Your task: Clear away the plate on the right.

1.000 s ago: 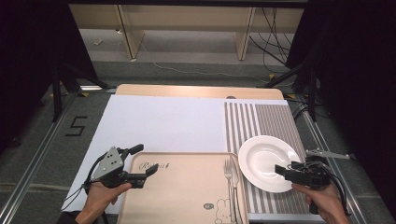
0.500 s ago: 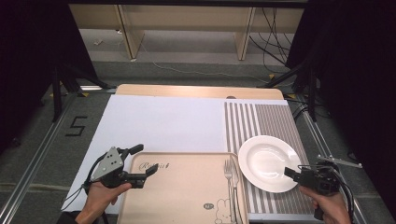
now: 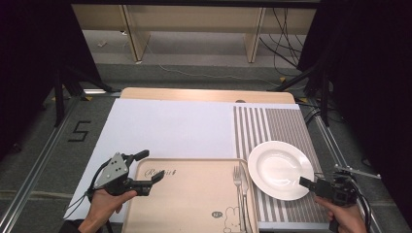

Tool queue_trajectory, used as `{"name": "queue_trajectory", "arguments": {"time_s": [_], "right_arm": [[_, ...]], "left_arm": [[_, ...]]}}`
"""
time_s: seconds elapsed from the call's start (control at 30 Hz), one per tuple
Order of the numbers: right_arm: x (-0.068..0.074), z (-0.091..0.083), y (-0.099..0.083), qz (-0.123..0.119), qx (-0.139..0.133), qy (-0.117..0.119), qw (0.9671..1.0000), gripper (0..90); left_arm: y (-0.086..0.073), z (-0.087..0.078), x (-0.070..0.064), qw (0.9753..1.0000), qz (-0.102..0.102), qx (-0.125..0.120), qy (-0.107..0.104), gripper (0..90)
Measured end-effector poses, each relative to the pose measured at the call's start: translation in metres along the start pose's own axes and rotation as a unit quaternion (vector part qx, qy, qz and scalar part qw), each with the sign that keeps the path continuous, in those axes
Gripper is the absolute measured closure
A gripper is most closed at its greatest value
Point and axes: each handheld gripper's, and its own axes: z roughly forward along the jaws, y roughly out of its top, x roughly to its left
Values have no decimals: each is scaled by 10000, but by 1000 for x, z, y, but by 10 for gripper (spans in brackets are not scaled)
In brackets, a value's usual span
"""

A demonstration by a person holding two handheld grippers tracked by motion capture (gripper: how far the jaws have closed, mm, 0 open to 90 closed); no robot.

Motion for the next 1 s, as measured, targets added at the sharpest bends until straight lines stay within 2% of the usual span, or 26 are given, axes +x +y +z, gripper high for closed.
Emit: {"name": "queue_trajectory", "arguments": {"time_s": [0.03,0.07,0.1,0.13,0.17,0.2,0.23,0.27,0.3,0.33,0.37,0.43,0.47,0.57,0.6,0.67,0.7,0.87,0.9,1.0], "right_arm": [[0,0,0,34,63,56,10000,238],[-5,4,0,-215,-159,98,9996,238],[-1,1,0,64,52,99,9999,237],[1,-1,0,239,166,104,9995,237],[1,1,0,251,163,22,9996,237],[-2,3,-1,148,29,28,9999,238],[-3,1,0,239,143,78,9996,239],[-4,2,0,257,93,100,9996,239],[-7,3,0,61,55,31,10000,241],[-5,-1,1,294,273,125,9991,240],[-4,2,0,411,202,74,9989,240],[-10,6,-1,151,59,59,9999,241],[-10,5,0,196,114,136,9996,241],[-5,3,0,486,300,175,9982,241],[-6,5,0,347,269,23,9990,240],[-4,6,0,516,351,153,9979,241],[-5,7,-1,452,346,18,9984,241],[-5,8,0,504,341,76,9981,241],[-5,8,0,541,369,222,9976,241],[-5,9,1,584,413,218,9972,241]], "left_arm": [[0,0,0,10000,-3,1,1,163],[0,0,0,10000,-2,2,-1,163],[0,0,0,10000,-4,-2,-2,163],[0,0,0,10000,13,-1,-4,163],[0,0,0,10000,16,4,0,163],[0,0,0,10000,18,11,0,163],[0,0,0,10000,-1,10,2,163],[0,0,0,10000,2,13,0,162],[0,0,0,10000,0,10,3,163],[0,0,0,10000,18,12,2,163],[0,0,0,10000,17,13,3,163],[0,1,0,10000,1,13,1,163],[0,1,0,10000,3,13,-1,163],[0,1,0,10000,1,14,0,163],[0,1,0,10000,1,15,0,163],[0,1,0,10000,11,15,-2,163],[0,1,0,10000,11,12,-10,163],[0,1,-1,10000,17,15,-20,162],[0,1,-1,10000,19,17,-18,163],[-1,1,0,10000,7,23,-14,163]]}}
